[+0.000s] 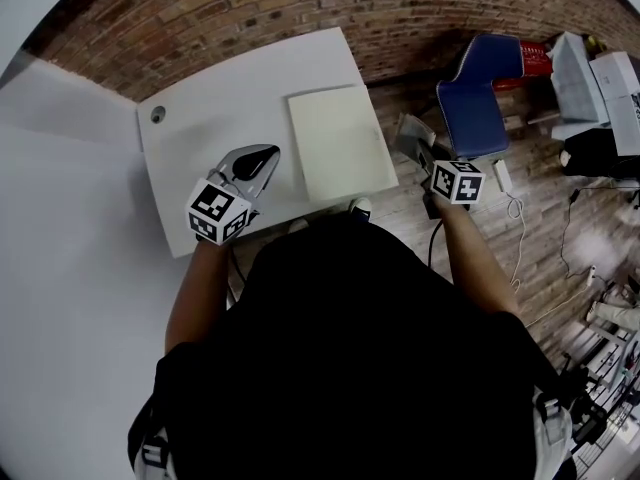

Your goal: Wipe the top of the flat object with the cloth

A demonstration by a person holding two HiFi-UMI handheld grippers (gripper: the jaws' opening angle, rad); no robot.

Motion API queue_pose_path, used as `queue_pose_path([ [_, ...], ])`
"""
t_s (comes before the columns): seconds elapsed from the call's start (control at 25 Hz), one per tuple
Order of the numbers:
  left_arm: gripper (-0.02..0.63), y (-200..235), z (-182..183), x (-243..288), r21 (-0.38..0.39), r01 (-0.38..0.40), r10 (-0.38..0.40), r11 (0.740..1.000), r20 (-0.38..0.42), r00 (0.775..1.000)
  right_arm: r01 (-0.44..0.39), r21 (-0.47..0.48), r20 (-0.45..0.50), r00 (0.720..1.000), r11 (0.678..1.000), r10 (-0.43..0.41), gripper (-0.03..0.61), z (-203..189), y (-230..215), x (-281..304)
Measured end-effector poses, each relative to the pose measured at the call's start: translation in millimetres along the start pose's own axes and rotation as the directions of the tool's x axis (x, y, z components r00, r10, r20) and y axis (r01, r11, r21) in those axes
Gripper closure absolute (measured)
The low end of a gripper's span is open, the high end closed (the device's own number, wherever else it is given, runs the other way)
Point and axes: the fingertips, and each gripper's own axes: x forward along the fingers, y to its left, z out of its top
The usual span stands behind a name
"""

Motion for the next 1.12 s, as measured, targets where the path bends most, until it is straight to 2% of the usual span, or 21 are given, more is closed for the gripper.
queue_pose_path([
  [0.48,0.612,2.6,10.2,3.7,0.023,0.043,-0.043,0.999,0.018,0.999,-0.016,-0.066,0.161,0.987,0.998,0.026,0.568,55.9,44.0,-41.4],
  [0.76,0.612,-1.9,12.9,5.4,0.053,0.101,-0.101,0.993,0.010,0.995,0.005,-0.063,0.200,0.980,0.998,0.008,0.568,65.3,47.8,-55.9],
  [1.12,0.612,-3.1,19.9,3.3,0.045,0.151,-0.151,0.988,0.005,0.989,0.028,-0.037,0.207,0.978,0.999,-0.020,0.568,62.8,52.0,-63.3],
])
